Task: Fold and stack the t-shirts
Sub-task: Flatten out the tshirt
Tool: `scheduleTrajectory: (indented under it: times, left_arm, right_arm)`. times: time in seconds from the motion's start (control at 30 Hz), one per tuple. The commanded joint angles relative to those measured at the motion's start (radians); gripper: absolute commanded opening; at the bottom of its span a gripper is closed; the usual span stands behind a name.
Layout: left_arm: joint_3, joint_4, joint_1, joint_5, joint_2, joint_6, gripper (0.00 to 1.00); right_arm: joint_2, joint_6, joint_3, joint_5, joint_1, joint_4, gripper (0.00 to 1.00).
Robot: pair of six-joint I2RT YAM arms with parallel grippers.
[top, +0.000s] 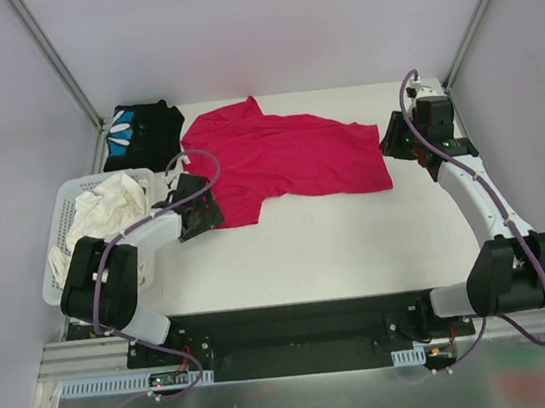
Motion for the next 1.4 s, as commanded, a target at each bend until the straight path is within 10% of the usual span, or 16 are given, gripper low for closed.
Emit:
scheduleTrajectory:
  times: [0.0,1.37]
  left_arm:
    - [0.019,0.005,-0.015,0.028,0.01,0.02,0.77]
    - [0.064,0.017,-0.041,0.049,0.021,0.048,0.08]
  right_arm:
    - [-0.026,0.01,0.016,-0.003,-0.008,0.007,0.39]
    - [-0.031,0.01,0.012,0.02,-0.01,-0.019,0.31]
